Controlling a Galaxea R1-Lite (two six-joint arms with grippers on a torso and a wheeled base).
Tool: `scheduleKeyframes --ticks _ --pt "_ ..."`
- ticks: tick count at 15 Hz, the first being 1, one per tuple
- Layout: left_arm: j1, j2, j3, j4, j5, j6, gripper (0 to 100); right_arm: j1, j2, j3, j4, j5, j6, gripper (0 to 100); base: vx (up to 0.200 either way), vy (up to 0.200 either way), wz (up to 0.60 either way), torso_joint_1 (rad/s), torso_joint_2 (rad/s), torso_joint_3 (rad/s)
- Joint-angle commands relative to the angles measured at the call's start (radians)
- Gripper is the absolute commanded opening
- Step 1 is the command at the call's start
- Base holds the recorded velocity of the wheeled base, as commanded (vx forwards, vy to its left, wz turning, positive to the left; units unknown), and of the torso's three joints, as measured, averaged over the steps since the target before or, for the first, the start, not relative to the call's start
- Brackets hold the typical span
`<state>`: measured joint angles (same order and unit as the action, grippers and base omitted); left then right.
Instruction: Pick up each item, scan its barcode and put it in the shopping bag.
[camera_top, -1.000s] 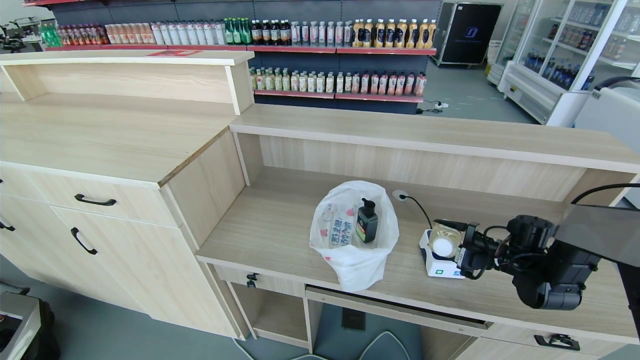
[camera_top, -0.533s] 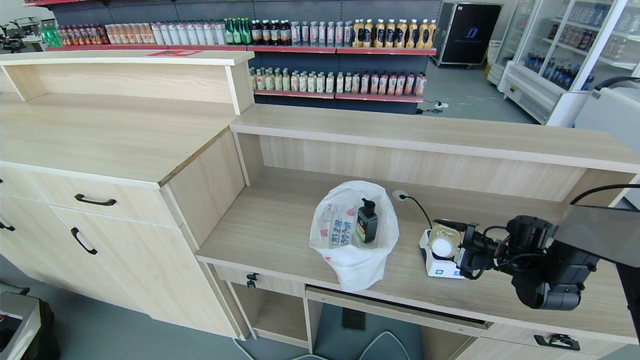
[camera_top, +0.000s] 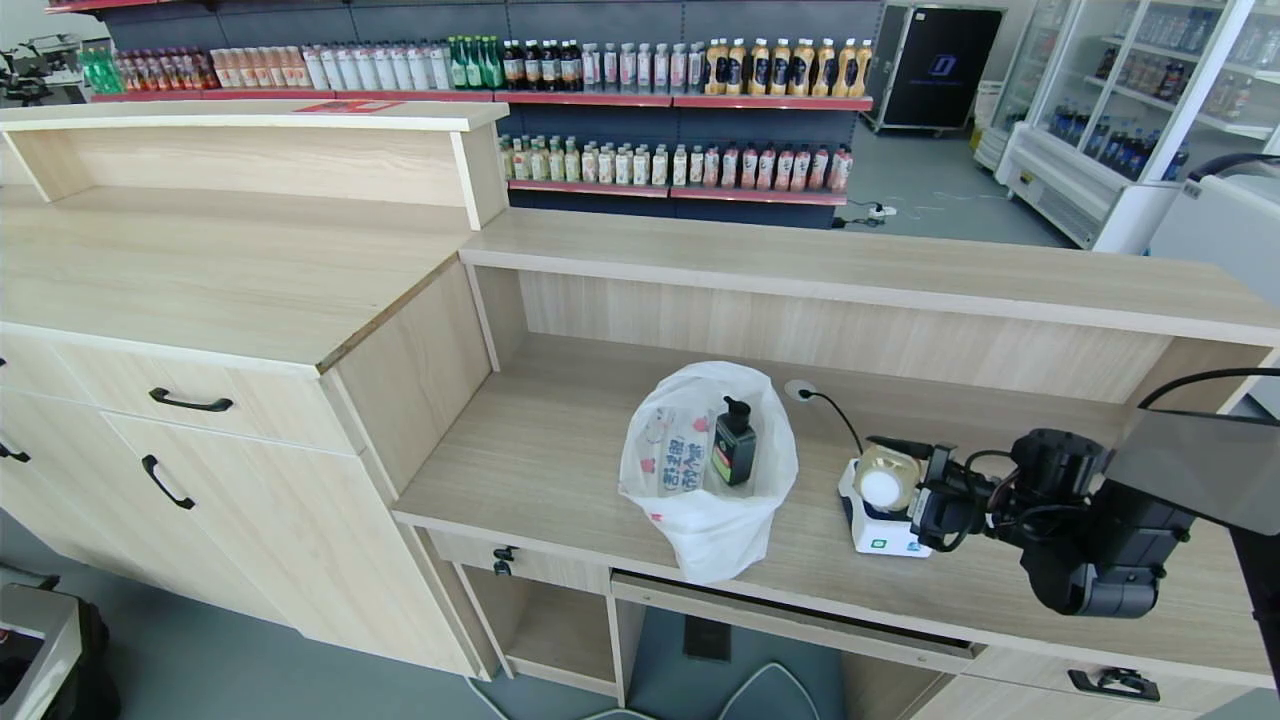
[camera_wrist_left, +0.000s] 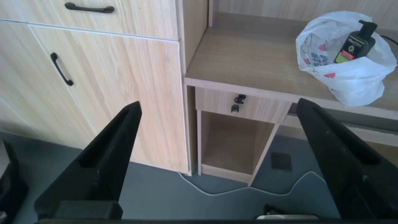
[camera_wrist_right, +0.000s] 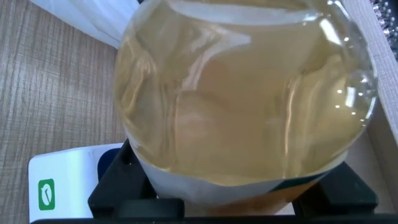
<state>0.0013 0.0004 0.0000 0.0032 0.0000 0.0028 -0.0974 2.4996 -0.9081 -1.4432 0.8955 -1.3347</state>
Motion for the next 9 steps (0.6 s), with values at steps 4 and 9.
scheduleKeyframes --ticks 4,9 --pt "0.000 0.000 0.000 0.000 0.000 0.000 100 0.001 0.002 -0.020 0.001 0.000 0.014 0 0.000 0.000 0.00 0.000 0.00 0.000" --pt "0.000 0.000 0.000 0.000 0.000 0.000 100 -0.011 -0.192 0.012 0.073 -0.017 0.209 0 0.000 0.000 0.00 0.000 0.00 0.000"
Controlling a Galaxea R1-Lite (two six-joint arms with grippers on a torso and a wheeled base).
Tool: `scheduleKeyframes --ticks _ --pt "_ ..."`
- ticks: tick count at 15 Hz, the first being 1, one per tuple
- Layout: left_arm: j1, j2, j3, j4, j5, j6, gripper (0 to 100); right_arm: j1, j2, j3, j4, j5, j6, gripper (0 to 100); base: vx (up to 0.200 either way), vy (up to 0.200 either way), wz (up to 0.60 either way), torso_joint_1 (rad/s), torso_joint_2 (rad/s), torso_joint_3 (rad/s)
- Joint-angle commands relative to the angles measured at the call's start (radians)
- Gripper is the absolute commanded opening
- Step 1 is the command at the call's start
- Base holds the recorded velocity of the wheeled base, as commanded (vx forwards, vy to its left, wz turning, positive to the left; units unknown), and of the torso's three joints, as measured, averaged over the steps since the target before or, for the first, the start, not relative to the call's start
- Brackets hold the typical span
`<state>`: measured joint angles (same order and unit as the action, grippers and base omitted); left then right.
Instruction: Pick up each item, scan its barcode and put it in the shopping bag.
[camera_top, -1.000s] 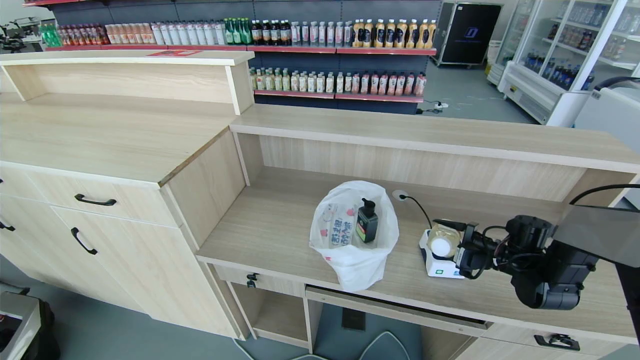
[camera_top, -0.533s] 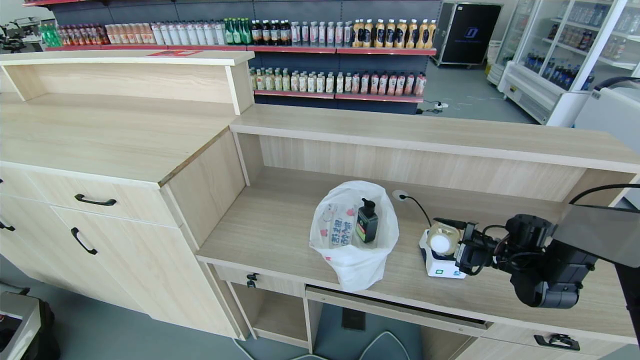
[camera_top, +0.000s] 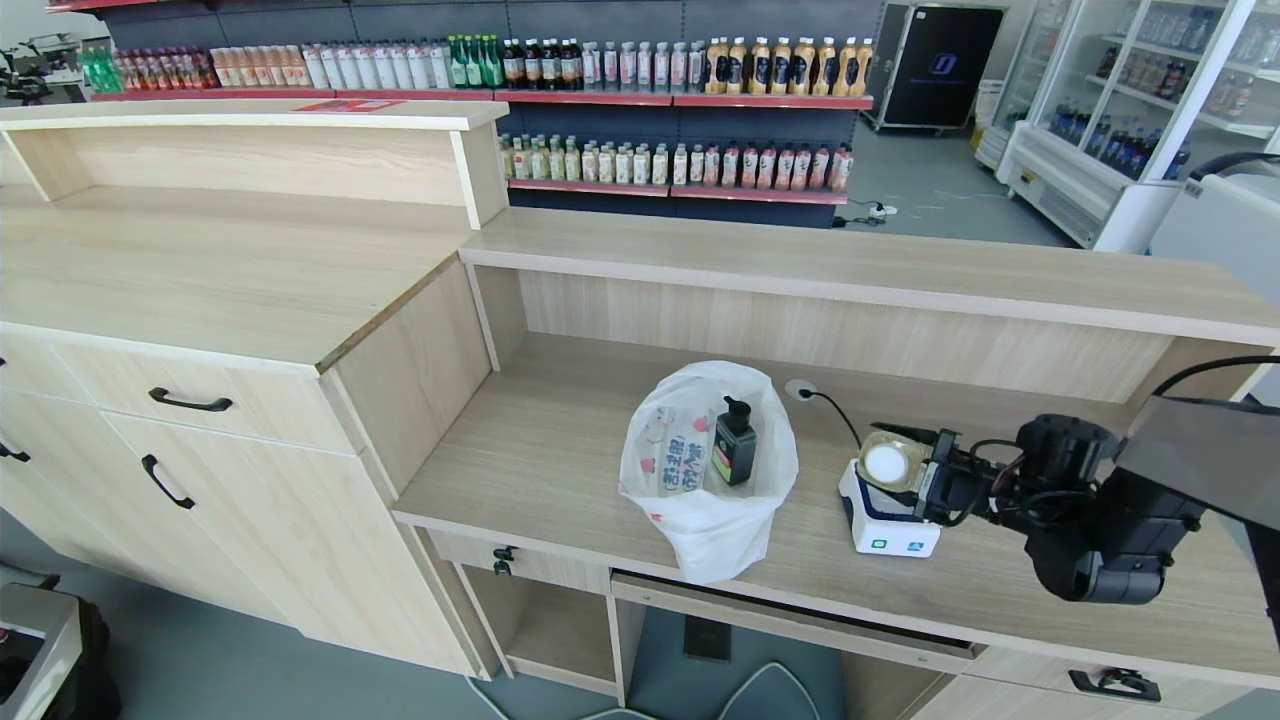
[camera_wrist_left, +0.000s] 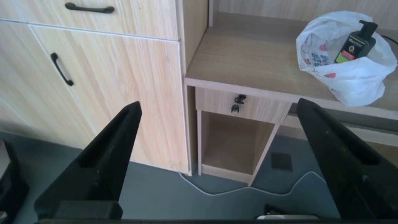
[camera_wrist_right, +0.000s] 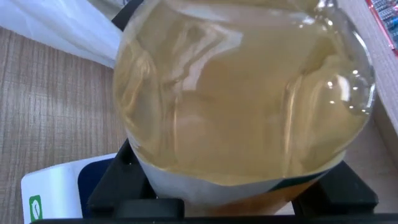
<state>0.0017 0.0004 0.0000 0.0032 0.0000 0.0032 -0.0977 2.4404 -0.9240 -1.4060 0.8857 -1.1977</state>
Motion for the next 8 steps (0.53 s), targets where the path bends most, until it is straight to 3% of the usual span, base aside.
scheduleKeyframes --ticks 1,4,8 --pt "0.000 0.000 0.000 0.000 0.000 0.000 100 -0.040 -0.248 0.074 0.117 -0.011 0.133 0 0.000 0.000 0.00 0.000 0.00 0.000" --pt "0.000 0.000 0.000 0.000 0.000 0.000 100 -0.180 -0.590 0.182 0.343 -0.080 0.360 0 0.000 0.000 0.00 0.000 0.00 0.000" --pt "0.000 0.000 0.000 0.000 0.000 0.000 100 -0.281 -0.748 0.277 0.440 -0.151 0.398 0 0.000 0.000 0.00 0.000 0.00 0.000"
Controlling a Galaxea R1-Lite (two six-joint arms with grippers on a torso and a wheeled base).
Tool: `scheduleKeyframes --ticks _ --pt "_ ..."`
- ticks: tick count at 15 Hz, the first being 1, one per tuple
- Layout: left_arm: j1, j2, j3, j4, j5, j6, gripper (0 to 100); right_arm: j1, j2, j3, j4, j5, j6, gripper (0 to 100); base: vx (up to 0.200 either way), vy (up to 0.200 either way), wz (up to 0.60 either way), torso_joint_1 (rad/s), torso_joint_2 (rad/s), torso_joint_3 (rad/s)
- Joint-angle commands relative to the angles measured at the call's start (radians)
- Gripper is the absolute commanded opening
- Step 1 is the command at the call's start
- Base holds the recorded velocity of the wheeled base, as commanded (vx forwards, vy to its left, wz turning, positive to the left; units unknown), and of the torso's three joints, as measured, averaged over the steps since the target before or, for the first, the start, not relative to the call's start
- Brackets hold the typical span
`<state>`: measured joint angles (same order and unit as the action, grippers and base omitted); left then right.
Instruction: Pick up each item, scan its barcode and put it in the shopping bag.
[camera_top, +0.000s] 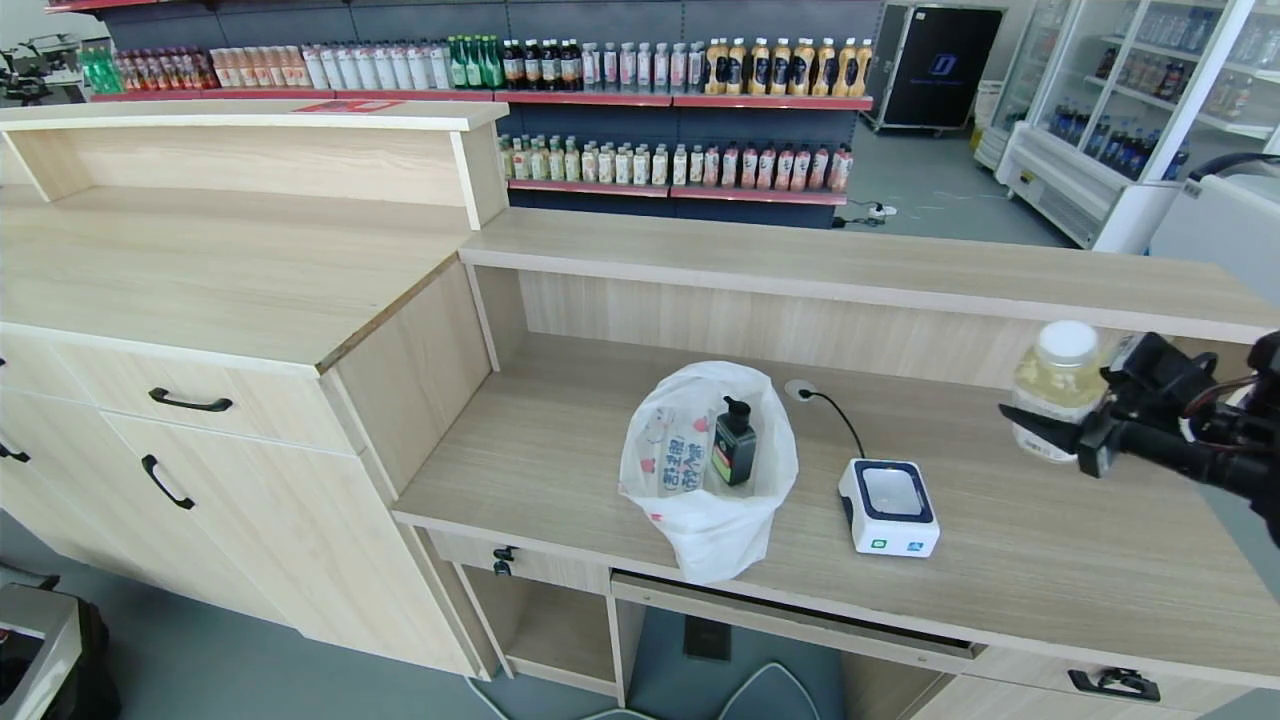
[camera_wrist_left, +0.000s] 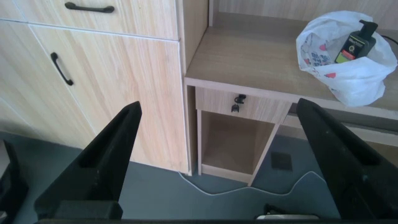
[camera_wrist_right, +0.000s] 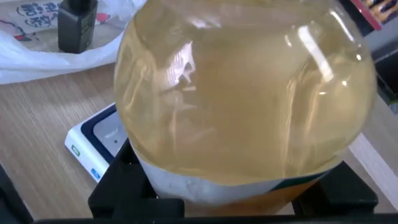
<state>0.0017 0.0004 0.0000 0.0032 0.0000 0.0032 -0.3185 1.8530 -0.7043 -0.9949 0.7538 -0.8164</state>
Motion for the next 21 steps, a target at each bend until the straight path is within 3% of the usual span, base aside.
scheduleKeyframes --ticks 1,2,4,5,6,7,8,10,14,17,21 --pt "0.000 0.000 0.000 0.000 0.000 0.000 100 -0.059 -0.178 0.062 0.036 -0.008 0.062 0 0.000 0.000 0.00 0.000 0.00 0.000" --pt "0.000 0.000 0.000 0.000 0.000 0.000 100 -0.039 -0.195 0.060 0.035 -0.021 0.105 0 0.000 0.000 0.60 0.002 0.00 0.002" --pt "0.000 0.000 0.000 0.000 0.000 0.000 100 0.070 -0.219 0.049 0.032 -0.163 0.210 0 0.000 0.000 0.60 0.000 0.00 0.009" --pt "0.000 0.000 0.000 0.000 0.000 0.000 100 0.194 -0.230 0.022 0.032 -0.304 0.304 0 0.000 0.000 0.60 -0.002 0.00 0.002" --pt "0.000 0.000 0.000 0.000 0.000 0.000 100 0.231 -0.232 0.014 0.032 -0.353 0.324 0 0.000 0.000 0.60 0.002 0.01 0.002" --pt "0.000 0.000 0.000 0.000 0.000 0.000 100 0.368 -0.230 0.011 0.030 -0.507 0.362 0 0.000 0.000 0.60 0.002 0.01 0.002" --pt "0.000 0.000 0.000 0.000 0.000 0.000 100 0.415 -0.227 0.042 0.027 -0.531 0.367 0 0.000 0.000 0.60 0.012 0.00 0.002" --pt "0.000 0.000 0.000 0.000 0.000 0.000 100 0.452 -0.198 0.126 0.021 -0.482 0.428 0 0.000 0.000 0.00 0.000 0.00 0.000" --pt "0.000 0.000 0.000 0.000 0.000 0.000 100 0.368 -0.017 0.172 -0.010 -0.142 0.428 0 0.000 0.000 0.00 0.000 0.00 0.000" --pt "0.000 0.000 0.000 0.000 0.000 0.000 100 0.335 0.144 0.150 -0.156 -0.114 0.408 0 0.000 0.000 0.00 0.000 0.00 0.000" --pt "0.000 0.000 0.000 0.000 0.000 0.000 100 0.314 0.278 0.094 -0.225 -0.111 0.362 0 0.000 0.000 0.00 0.000 0.00 0.000"
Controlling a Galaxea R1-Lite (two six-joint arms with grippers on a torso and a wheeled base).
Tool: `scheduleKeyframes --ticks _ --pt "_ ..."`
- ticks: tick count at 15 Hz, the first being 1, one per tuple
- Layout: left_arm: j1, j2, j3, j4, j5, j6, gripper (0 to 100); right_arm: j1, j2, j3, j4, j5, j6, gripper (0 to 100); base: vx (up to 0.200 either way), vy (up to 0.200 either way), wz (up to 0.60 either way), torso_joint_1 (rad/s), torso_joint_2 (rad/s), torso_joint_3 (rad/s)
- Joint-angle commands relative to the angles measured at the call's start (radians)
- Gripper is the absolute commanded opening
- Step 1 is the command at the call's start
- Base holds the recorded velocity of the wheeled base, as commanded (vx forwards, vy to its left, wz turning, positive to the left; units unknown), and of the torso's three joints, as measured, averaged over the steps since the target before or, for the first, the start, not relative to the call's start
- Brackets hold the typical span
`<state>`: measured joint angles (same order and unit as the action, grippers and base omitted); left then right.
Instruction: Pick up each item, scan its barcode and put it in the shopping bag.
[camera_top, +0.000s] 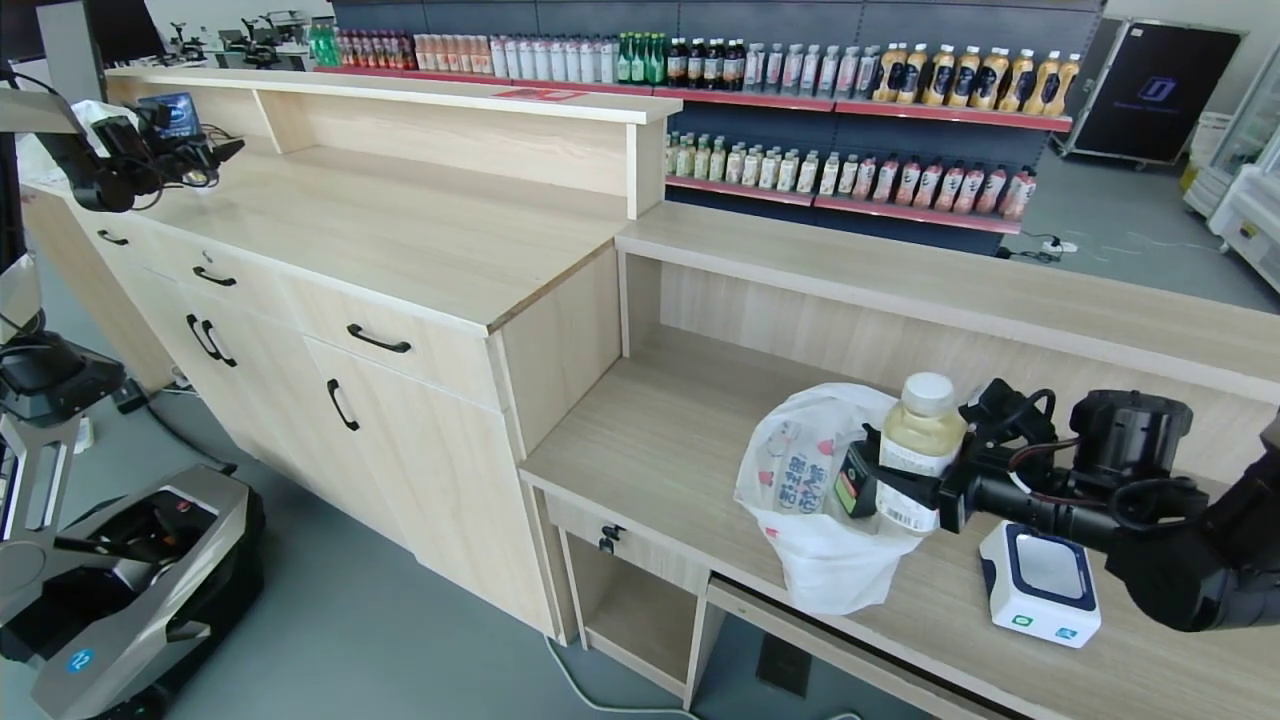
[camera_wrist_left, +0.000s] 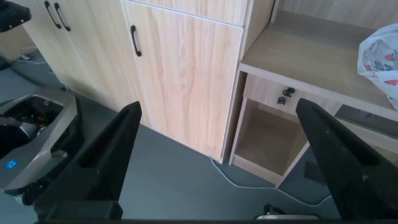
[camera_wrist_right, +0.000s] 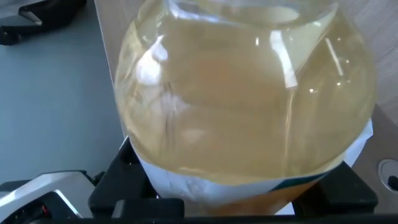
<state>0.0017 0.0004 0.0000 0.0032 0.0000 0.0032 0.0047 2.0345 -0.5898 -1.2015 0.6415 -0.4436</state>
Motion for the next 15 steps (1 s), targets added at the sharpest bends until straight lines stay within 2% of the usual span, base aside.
scheduleKeyframes --ticks 1,4,9,15 --pt "0.000 0.000 0.000 0.000 0.000 0.000 100 -0.008 0.127 -0.024 -0.053 0.009 -0.010 0 0.000 0.000 0.00 0.000 0.00 0.000" --pt "0.000 0.000 0.000 0.000 0.000 0.000 100 -0.008 0.207 -0.025 -0.145 0.069 -0.012 0 0.000 0.000 0.00 0.000 0.00 0.000" --pt "0.000 0.000 0.000 0.000 0.000 0.000 100 -0.011 0.293 -0.076 -0.150 0.089 -0.058 0 0.000 0.000 0.00 0.000 0.00 0.000" --pt "0.000 0.000 0.000 0.000 0.000 0.000 100 0.006 0.357 -0.162 -0.156 0.099 -0.052 0 0.000 0.000 0.00 0.000 0.00 0.000"
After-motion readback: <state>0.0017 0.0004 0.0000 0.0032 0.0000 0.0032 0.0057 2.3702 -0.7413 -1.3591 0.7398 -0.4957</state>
